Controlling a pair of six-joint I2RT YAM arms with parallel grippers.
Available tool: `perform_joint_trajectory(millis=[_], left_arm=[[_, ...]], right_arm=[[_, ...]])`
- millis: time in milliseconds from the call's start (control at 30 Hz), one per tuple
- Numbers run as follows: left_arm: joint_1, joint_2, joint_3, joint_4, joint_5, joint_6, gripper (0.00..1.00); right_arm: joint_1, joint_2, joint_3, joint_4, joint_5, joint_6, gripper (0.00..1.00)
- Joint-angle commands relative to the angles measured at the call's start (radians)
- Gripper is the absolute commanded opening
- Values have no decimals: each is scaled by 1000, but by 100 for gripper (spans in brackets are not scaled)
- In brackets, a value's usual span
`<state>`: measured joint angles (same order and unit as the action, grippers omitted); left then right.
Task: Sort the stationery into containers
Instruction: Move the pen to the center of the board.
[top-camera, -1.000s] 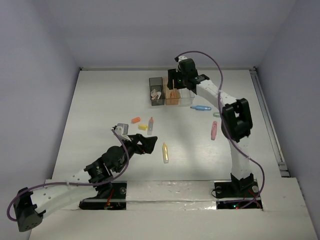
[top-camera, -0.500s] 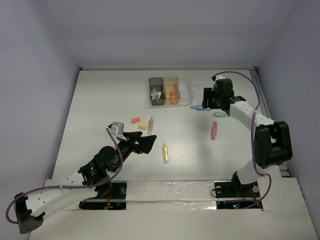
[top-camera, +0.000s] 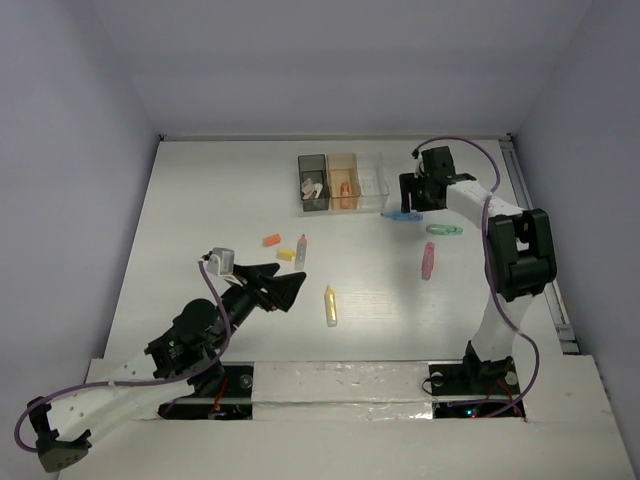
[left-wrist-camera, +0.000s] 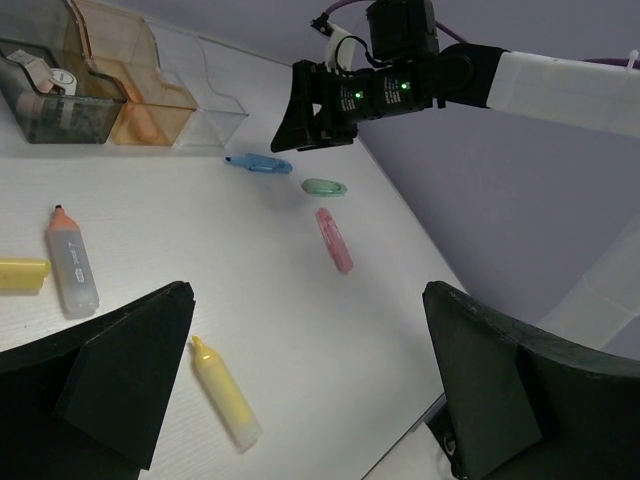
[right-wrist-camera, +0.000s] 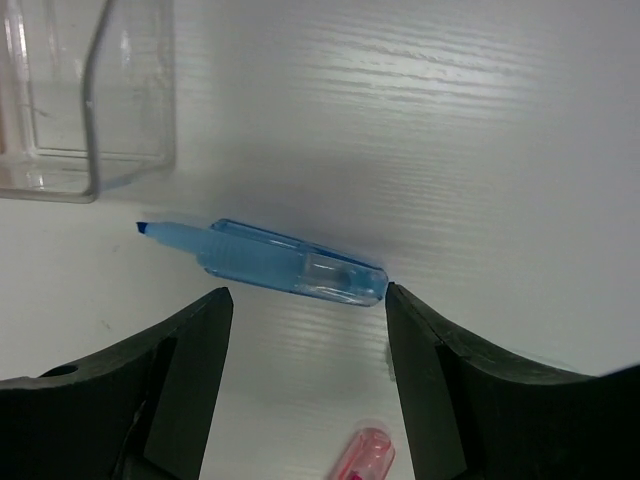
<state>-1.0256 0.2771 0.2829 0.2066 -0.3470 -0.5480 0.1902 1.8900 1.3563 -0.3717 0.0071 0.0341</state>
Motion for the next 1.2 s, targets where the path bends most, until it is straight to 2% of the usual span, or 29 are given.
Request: perform_joint_trajectory(millis=[0, 233, 433, 733, 967, 1100, 1167], left_arm=[[1, 2, -7, 14, 19, 3, 99], [1, 33, -16, 42, 34, 3, 99], [1, 37, -22, 54, 34, -3, 99], [1, 80, -22, 91, 48, -9, 99], [1, 88, -25, 102, 55, -17, 99], [1, 86, -24, 99, 57, -21, 99], [1, 88, -24, 99, 59, -23, 99]], right_arm=[[-47, -38, -28, 65, 10, 84, 68], [-48, 53, 27, 48, 1, 102, 69], [-48, 103, 32, 66, -113, 81, 69], [-34, 55, -46, 64, -236, 52, 59], [72, -43, -154, 63, -275, 29, 58], [109, -103, -192, 82, -268, 3, 64], [109, -124, -192, 91, -254, 12, 71]])
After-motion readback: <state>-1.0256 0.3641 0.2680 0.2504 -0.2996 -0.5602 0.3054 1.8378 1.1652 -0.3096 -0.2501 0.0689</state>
